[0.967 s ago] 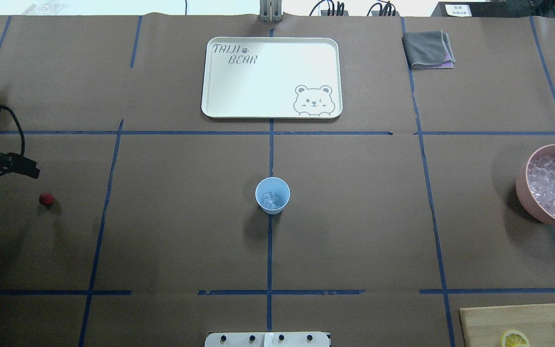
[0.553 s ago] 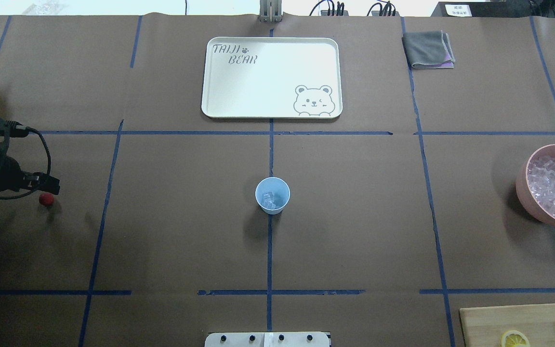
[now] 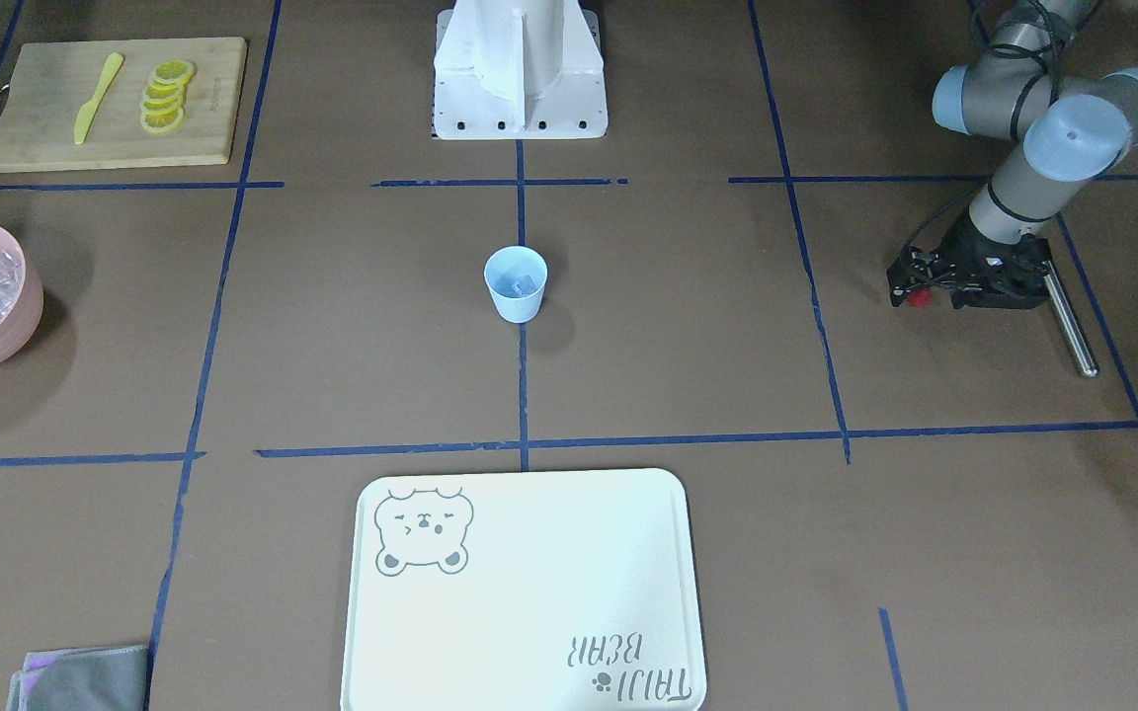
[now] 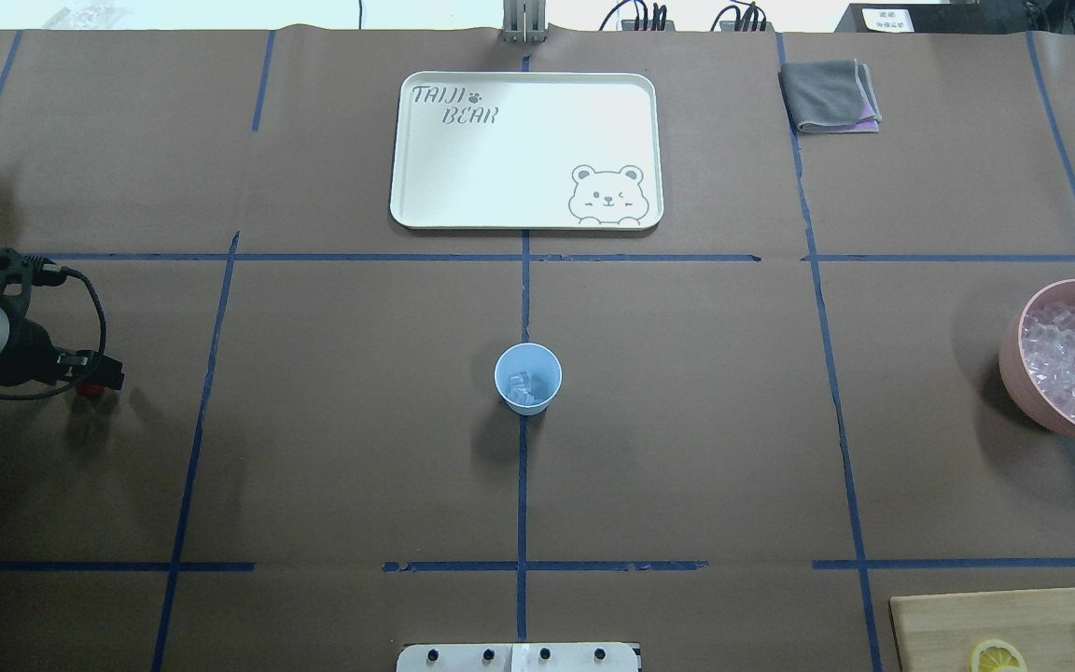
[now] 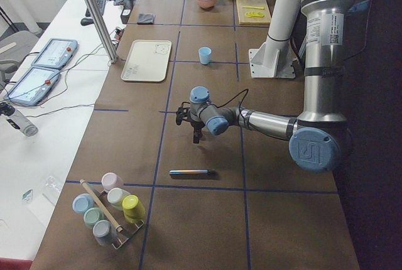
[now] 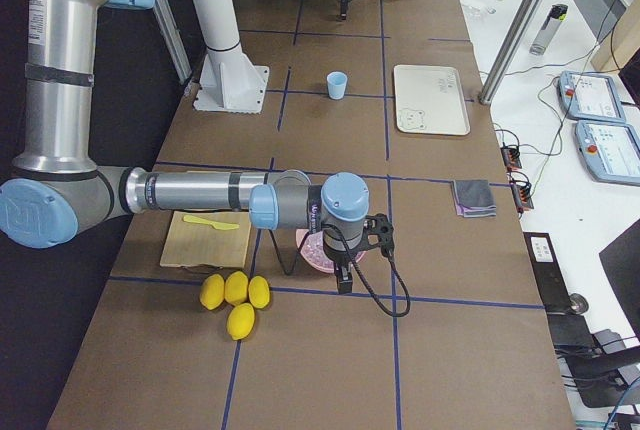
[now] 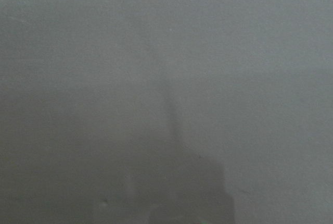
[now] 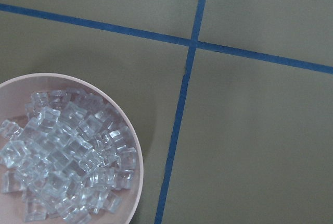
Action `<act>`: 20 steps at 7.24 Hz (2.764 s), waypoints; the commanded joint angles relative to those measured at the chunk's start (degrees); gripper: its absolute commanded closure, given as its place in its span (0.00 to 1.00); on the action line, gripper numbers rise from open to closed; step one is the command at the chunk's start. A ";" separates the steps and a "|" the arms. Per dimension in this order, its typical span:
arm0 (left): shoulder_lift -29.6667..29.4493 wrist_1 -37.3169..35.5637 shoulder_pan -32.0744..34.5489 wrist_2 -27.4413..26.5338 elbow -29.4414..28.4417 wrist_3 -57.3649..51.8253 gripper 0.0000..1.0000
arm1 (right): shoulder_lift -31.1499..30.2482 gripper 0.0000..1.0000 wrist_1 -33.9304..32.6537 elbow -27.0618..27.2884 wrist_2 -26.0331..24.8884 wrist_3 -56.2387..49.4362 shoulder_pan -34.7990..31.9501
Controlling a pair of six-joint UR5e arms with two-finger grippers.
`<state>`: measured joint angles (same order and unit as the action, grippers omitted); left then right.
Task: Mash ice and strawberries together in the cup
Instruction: 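Lower the left gripper and grasp the red strawberry, then carry the strawberry over the light-blue cup with the left gripper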
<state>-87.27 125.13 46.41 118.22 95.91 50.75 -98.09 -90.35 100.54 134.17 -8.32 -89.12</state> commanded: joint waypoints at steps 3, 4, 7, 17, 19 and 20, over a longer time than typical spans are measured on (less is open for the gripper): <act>0.17 -0.49 -0.09 0.43 2.25 -0.39 1.00 | -0.09 0.01 0.00 0.09 0.04 0.14 0.00; 0.08 -0.85 0.00 0.87 3.92 -0.39 1.00 | -0.09 0.01 0.00 0.09 0.04 0.14 0.00; -9.00 -18.44 0.09 0.52 13.32 -0.04 1.00 | -0.09 0.01 -0.09 0.27 0.04 0.23 0.00; -51.22 -39.96 -19.16 -12.49 -0.17 28.00 1.00 | -0.09 0.01 -0.09 0.27 0.04 0.23 0.00; -51.43 -39.96 -19.34 -12.57 -0.90 28.27 0.62 | -0.09 0.01 0.00 0.36 0.04 0.23 0.00; -51.33 -39.96 -19.43 -12.57 -0.99 28.18 0.23 | -0.09 0.01 0.00 0.36 0.04 0.23 0.00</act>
<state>-138.60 85.16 27.10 105.70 95.19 78.92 -98.17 -90.38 100.86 134.21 -8.09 -89.12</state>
